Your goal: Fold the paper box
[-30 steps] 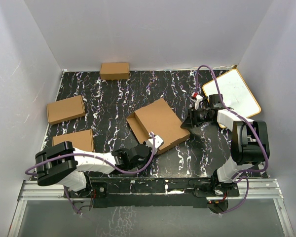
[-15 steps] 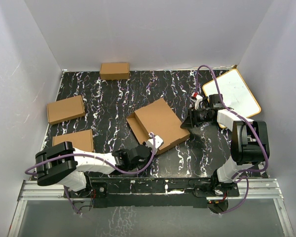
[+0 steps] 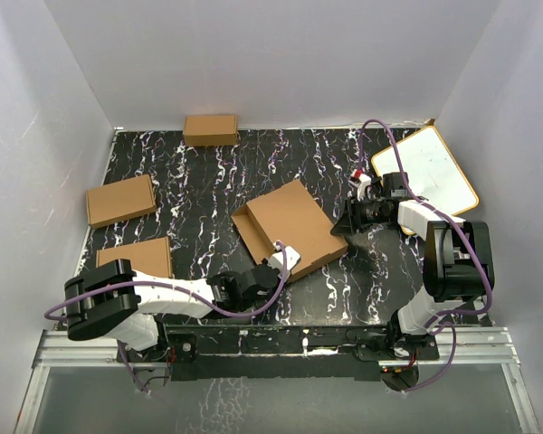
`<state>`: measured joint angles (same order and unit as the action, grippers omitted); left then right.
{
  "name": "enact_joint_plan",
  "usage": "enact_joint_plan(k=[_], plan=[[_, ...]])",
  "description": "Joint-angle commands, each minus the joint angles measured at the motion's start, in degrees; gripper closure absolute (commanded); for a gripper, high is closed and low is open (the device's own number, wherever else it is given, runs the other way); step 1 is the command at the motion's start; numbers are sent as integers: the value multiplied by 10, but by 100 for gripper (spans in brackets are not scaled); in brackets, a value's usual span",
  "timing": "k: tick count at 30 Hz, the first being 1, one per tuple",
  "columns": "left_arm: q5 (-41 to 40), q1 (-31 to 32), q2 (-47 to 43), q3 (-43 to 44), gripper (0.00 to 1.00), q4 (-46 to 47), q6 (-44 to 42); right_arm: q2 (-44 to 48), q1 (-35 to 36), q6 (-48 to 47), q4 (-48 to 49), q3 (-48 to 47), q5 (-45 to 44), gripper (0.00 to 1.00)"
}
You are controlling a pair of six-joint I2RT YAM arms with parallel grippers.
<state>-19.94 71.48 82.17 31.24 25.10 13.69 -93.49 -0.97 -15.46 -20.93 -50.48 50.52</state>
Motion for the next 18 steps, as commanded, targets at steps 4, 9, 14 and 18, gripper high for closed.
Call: enact_joint_plan(k=[4,9,14,18], plan=[[-19,1,-18,33,100,2,-7,-29,5,-35,-18,10,-94,58],[-33,1,-13,58,100,-40,3,-28,5,-37,-19,10,-91,58],[-47,1,-14,77,100,-77,22,-29,5,-38,-19,10,-90,58],[-51,1,-14,90,100,-101,34,-29,5,-38,-20,9,-90,58]])
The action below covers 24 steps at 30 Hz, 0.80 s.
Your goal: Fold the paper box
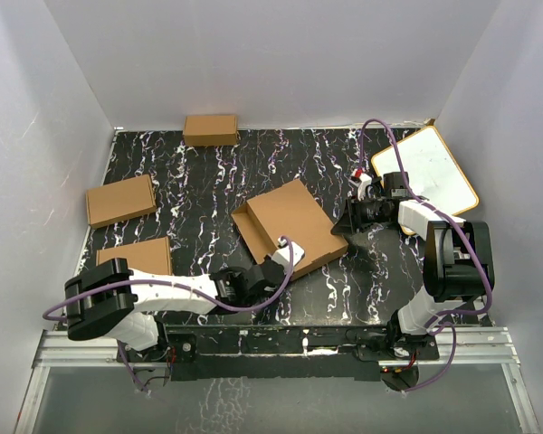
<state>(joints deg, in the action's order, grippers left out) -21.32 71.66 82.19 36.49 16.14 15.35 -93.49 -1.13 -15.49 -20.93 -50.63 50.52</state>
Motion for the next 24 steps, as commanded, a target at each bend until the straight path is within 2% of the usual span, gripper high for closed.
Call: enact_joint_plan(k=[1,24], plan=[[-37,-1,-11,43,100,-18,20,-29,7,-38,-20,11,-90,58],[-11,-17,43,122,100,-105,44,-28,30,-42,-23,11,-72,58]])
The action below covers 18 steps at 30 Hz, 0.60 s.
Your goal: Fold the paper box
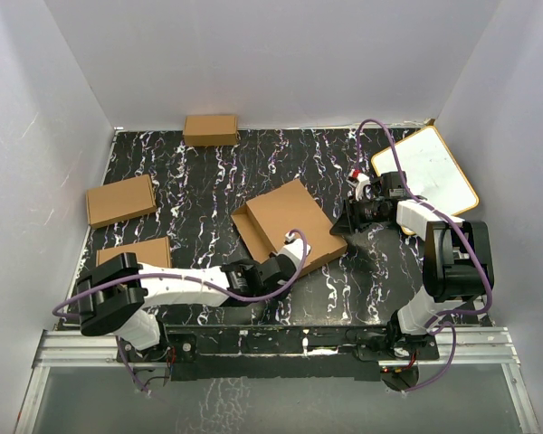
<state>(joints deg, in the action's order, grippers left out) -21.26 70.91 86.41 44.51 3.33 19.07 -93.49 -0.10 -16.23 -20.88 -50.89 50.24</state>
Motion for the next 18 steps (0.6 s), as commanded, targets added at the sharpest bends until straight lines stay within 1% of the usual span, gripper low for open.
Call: enact_joint_plan(k=[1,7,13,18], plan=[[-13,-11,2,46,100,20,7,-29,20,-35,-24,13,-69,58],[-11,-10,14,67,100,11,-14,-30,23,-35,-25,13,-68,58],[12,-10,19,69,100,38,-54,-31,26,-37,-25,12,-68,58],[20,-16,20,78,100,30,-55,-32,27,-37,-26,12,-67,58]])
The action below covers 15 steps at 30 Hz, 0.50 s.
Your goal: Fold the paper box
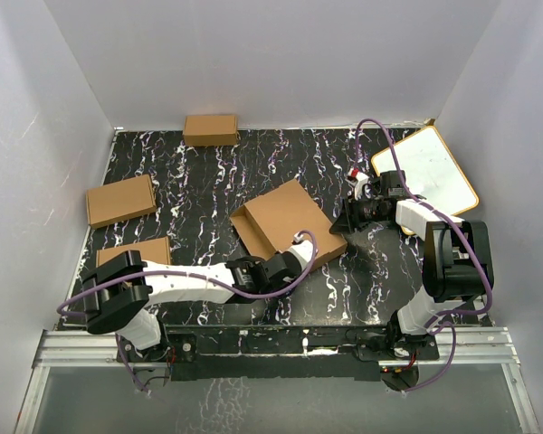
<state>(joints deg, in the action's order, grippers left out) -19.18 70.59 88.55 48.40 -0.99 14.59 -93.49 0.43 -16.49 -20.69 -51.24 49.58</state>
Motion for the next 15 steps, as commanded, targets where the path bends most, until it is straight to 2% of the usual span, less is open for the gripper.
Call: enact_joint_plan(k=[1,15], plan=[[-1,-14,-5,36,100,75,-6,-31,21,-34,-28,16,-61,58],[13,-19,-63,-52,100,101,59,-36,22,-27,-25,14,-75,58]])
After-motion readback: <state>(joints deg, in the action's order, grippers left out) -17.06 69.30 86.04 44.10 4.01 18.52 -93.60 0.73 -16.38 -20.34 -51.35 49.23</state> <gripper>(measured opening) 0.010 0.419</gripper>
